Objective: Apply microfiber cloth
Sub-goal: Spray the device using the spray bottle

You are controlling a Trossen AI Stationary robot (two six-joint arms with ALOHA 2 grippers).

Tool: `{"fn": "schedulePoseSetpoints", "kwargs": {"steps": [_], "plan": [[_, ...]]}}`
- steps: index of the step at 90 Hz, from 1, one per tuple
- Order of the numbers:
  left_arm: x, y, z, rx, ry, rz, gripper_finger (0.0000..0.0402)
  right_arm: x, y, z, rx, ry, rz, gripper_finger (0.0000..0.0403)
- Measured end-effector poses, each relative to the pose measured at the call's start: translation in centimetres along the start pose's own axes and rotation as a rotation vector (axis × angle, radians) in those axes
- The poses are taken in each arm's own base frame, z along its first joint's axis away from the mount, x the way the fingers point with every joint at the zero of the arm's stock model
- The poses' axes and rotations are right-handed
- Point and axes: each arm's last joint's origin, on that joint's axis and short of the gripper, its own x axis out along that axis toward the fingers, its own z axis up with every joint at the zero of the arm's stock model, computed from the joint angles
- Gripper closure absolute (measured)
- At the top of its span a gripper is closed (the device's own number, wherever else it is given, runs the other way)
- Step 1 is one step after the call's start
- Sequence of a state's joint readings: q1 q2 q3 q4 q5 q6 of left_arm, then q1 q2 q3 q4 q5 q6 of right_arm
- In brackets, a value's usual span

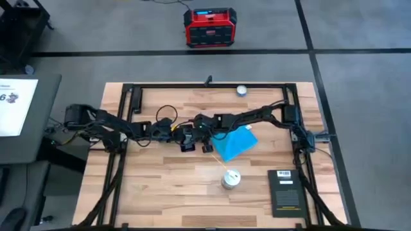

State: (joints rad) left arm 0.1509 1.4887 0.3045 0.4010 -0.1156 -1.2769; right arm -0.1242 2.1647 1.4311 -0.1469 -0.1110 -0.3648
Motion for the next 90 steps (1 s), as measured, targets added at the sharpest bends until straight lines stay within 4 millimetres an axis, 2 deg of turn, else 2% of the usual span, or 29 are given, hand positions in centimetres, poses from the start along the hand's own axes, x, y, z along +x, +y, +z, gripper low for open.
{"fn": "schedulePoseSetpoints", "kwargs": {"steps": [81,90], "plan": [[-0.1,-1.5,-0.1,0.036,-0.009,-0.153,0.0244,-0.1,-0.5,0.3,-0.001,-0.052,-0.003,0.0403],[-0.1,-1.7,-0.3,0.041,-0.012,-0.170,0.0244,0.7,-0.6,0.2,-0.001,-0.070,0.015,0.0403]]}}
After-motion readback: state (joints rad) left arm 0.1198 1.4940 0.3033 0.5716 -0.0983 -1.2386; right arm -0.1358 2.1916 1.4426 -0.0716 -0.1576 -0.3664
